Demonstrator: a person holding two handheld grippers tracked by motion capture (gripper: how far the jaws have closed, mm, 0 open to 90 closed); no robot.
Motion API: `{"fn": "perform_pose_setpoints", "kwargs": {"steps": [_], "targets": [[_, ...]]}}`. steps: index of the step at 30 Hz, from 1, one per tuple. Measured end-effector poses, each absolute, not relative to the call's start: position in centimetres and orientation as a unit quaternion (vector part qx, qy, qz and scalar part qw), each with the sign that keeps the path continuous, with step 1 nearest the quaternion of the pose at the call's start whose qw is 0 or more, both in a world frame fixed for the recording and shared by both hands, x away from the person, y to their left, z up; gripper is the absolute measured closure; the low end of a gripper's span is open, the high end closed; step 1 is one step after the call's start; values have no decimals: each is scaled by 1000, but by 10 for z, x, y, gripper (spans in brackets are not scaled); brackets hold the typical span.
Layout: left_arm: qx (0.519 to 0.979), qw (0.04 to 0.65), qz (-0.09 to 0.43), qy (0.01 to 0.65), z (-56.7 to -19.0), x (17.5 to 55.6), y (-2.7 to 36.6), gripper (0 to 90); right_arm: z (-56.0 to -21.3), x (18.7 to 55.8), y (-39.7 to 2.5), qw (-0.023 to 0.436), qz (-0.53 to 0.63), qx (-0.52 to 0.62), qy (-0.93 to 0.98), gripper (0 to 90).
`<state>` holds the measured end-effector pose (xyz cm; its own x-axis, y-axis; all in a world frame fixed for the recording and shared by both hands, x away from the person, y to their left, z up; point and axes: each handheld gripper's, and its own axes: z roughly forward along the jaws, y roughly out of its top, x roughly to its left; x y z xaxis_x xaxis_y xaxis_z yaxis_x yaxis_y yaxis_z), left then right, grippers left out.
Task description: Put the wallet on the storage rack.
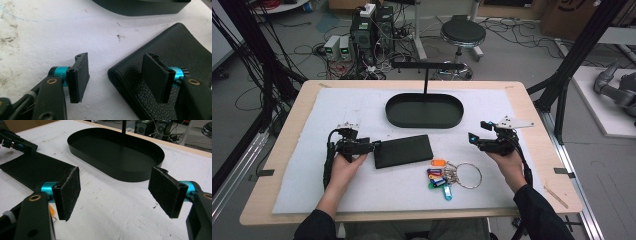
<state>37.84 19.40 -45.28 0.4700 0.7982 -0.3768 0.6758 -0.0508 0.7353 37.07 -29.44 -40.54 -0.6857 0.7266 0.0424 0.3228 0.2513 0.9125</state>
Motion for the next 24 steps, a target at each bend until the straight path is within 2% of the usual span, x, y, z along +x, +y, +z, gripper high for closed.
{"fn": "perform_pose_setpoints", "kwargs": {"steps": [1, 6, 7, 10, 15, 17, 18, 24], "targets": [[718, 472, 50, 509, -454, 378, 194, 581, -405, 371, -294, 200, 506, 343, 766, 262], [729, 465, 81, 496, -451, 375, 190, 623, -406, 371, -293, 200, 505, 340, 767, 263], [729, 468, 85, 493, -451, 374, 191, 675, -406, 371, -292, 199, 504, 341, 768, 265], [735, 471, 99, 478, -449, 373, 190, 705, -406, 371, -292, 201, 504, 339, 768, 276], [742, 494, 151, 426, -437, 365, 186, 725, -407, 372, -289, 196, 507, 330, 772, 327], [744, 501, 165, 410, -435, 362, 185, 728, -407, 374, -289, 191, 508, 328, 773, 327], [746, 513, 191, 379, -429, 358, 184, 730, -407, 375, -289, 189, 508, 328, 774, 327], [743, 542, 228, 318, -420, 347, 180, 739, -404, 381, -279, 166, 510, 311, 784, 315]]}}
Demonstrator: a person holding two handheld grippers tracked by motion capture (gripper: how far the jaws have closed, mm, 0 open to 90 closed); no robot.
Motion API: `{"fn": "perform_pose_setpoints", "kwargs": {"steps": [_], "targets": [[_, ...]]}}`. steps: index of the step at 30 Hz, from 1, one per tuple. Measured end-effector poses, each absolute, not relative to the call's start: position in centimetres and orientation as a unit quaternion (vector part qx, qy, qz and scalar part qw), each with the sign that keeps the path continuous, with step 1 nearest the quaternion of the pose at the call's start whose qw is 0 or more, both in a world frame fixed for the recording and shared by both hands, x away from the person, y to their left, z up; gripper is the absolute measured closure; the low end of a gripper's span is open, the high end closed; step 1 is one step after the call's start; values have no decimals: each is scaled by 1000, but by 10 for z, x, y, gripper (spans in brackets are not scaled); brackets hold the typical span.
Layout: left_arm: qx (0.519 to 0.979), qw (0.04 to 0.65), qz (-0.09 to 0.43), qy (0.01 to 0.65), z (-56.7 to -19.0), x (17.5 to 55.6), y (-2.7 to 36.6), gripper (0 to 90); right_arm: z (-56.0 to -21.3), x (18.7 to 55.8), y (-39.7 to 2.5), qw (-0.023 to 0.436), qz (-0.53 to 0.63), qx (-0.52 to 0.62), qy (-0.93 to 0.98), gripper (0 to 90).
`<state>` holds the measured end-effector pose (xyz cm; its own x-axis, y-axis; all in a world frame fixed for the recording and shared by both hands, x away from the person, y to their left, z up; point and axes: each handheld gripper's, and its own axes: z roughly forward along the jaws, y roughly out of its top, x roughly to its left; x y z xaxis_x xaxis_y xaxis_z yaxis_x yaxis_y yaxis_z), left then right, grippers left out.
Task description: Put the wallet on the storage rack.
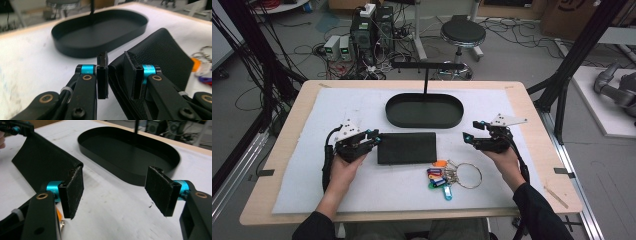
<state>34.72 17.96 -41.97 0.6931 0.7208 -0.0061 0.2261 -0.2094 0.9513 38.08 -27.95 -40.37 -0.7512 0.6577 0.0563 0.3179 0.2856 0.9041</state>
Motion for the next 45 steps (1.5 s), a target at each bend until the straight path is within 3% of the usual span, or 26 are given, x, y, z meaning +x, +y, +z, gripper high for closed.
{"fn": "perform_pose_setpoints", "kwargs": {"steps": [19, 20, 21, 22, 25, 26, 30, 31, 35, 36, 37, 40, 45], "targets": [[760, 559, 231, 238, -415, 330, 188, 753, -425, 410, -201, 66, 494, 221, 838, 299], [761, 558, 230, 238, -416, 330, 188, 753, -429, 409, -195, 51, 489, 210, 845, 384], [763, 556, 230, 238, -416, 329, 189, 753, -429, 409, -195, 51, 489, 210, 845, 384], [763, 556, 228, 238, -417, 329, 190, 753, -430, 406, -190, 47, 485, 187, 853, 472], [768, 551, 227, 237, -418, 328, 192, 753, -427, 401, -187, 63, 482, 175, 857, 507], [767, 552, 224, 237, -418, 328, 193, 752, -424, 400, -190, 60, 487, 168, 855, 587], [766, 559, 210, 238, -418, 327, 197, 738, -420, 397, -193, 65, 493, 157, 853, 667], [764, 563, 201, 241, -418, 328, 198, 727, -419, 395, -193, 76, 495, 149, 853, 679], [753, 579, 183, 252, -416, 329, 202, 476, -416, 388, -194, 91, 490, 130, 857, 719], [753, 581, 180, 253, -415, 330, 204, 476, -416, 388, -194, 91, 490, 130, 857, 719], [751, 585, 174, 251, -415, 330, 204, 373, -414, 386, -193, 97, 490, 125, 857, 728], [755, 591, 158, 236, -417, 331, 207, 313, -413, 384, -193, 101, 493, 121, 855, 734], [775, 571, 137, 233, -424, 336, 199, 309, -411, 382, -193, 104, 496, 112, 855, 741]]}}
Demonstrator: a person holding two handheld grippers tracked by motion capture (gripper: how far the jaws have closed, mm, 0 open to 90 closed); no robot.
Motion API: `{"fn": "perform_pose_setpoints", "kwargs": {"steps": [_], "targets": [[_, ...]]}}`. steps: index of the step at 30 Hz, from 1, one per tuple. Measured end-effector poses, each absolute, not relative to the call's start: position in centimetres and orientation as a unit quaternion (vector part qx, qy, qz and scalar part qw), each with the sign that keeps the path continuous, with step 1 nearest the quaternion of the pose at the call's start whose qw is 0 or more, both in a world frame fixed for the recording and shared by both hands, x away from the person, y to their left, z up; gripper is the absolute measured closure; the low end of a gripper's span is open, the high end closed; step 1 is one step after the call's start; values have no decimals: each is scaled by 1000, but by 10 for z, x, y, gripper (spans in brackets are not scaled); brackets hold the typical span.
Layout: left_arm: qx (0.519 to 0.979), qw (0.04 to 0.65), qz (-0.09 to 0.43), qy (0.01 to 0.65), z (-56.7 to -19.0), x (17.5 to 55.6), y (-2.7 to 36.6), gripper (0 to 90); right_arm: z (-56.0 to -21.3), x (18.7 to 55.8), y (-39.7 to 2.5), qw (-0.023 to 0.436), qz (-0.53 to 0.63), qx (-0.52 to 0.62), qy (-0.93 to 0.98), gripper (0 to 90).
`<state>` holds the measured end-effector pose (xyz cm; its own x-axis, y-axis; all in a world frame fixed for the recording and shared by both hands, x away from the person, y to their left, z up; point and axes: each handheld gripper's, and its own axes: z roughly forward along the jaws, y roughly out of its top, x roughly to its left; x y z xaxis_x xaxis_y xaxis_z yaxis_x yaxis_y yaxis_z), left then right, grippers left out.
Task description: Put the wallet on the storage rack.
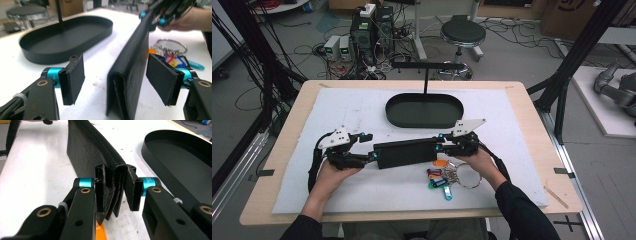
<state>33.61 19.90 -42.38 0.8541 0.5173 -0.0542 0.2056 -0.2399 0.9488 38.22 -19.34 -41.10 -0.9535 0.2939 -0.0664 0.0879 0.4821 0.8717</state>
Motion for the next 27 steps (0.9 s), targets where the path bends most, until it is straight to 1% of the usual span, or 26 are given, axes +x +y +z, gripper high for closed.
{"fn": "perform_pose_setpoints", "kwargs": {"steps": [3, 4, 5, 6, 7, 8, 9, 11, 13, 14, 21, 23, 25, 27], "targets": [[795, 551, 120, 226, -430, 339, 192, 325, -410, 381, -194, 101, 498, 110, 854, 744], [798, 548, 112, 222, -432, 340, 190, 349, -410, 381, -194, 102, 499, 108, 854, 744], [802, 546, 109, 218, -433, 341, 187, 415, -410, 381, -194, 101, 498, 108, 854, 745], [803, 545, 108, 216, -434, 342, 186, 415, -410, 380, -194, 98, 497, 109, 855, 746], [803, 546, 109, 214, -435, 342, 185, 491, -411, 380, -195, 98, 497, 105, 856, 746], [800, 550, 108, 216, -435, 343, 186, 532, -411, 380, -196, 96, 496, 105, 857, 746], [799, 552, 105, 214, -435, 344, 188, 532, -411, 380, -196, 96, 496, 105, 857, 746], [795, 561, 94, 212, -437, 345, 191, 614, -412, 380, -197, 89, 493, 108, 859, 746], [795, 560, 96, 211, -437, 345, 190, 620, -412, 380, -197, 89, 493, 108, 859, 745], [796, 560, 97, 208, -437, 344, 190, 648, -413, 381, -197, 89, 492, 109, 859, 745], [796, 565, 96, 194, -438, 344, 190, 723, -415, 381, -198, 90, 489, 112, 860, 736], [795, 567, 98, 190, -437, 343, 190, 734, -415, 381, -198, 93, 488, 112, 861, 720], [793, 571, 104, 187, -436, 342, 189, 739, -414, 381, -198, 108, 487, 114, 859, 691], [793, 571, 107, 182, -433, 341, 188, 739, -414, 381, -199, 107, 489, 117, 858, 679]]}}
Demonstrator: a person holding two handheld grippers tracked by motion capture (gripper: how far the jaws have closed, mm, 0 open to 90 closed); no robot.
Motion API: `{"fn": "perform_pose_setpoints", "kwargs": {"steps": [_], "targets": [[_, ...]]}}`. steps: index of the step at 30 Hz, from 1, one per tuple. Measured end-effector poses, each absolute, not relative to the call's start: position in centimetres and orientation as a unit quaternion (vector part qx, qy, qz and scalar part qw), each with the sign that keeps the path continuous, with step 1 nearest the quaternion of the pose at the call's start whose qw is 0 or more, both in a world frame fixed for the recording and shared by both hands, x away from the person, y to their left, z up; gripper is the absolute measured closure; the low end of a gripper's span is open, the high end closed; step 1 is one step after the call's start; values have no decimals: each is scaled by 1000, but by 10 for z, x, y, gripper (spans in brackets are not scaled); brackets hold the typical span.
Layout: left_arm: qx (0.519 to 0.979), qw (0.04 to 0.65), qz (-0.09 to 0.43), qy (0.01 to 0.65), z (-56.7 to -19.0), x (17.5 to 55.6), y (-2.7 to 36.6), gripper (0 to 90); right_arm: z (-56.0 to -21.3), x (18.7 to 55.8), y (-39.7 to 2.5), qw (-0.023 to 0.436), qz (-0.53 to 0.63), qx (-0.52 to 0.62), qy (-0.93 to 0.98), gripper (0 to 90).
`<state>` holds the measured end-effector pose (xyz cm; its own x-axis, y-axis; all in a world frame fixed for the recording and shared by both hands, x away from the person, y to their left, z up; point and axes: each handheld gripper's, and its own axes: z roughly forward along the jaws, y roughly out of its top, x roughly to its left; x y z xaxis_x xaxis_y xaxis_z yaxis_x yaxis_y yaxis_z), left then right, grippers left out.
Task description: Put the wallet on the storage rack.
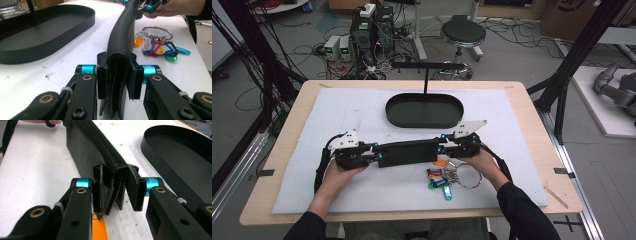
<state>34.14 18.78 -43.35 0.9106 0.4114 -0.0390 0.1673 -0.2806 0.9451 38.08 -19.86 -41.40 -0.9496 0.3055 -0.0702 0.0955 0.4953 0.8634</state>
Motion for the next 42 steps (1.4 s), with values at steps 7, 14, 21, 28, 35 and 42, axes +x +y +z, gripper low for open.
{"fn": "perform_pose_setpoints", "kwargs": {"steps": [7, 14, 21, 28, 35, 42], "targets": [[787, 578, 117, 179, -421, 339, 177, 741, -405, 378, -209, 125, 498, 144, 846, 517], [777, 588, 133, 183, -410, 341, 174, 743, -385, 370, -244, 177, 518, 182, 817, 468], [760, 605, 152, 181, -397, 340, 174, 743, -380, 362, -298, 225, 521, 234, 789, 472], [749, 616, 168, 177, -387, 342, 169, 745, -379, 362, -338, 258, 528, 308, 748, 484], [734, 629, 187, 175, -379, 352, 160, 745, -379, 362, -347, 272, 526, 332, 735, 484], [725, 634, 199, 182, -377, 367, 150, 745, -379, 363, -350, 273, 524, 341, 731, 455]]}}
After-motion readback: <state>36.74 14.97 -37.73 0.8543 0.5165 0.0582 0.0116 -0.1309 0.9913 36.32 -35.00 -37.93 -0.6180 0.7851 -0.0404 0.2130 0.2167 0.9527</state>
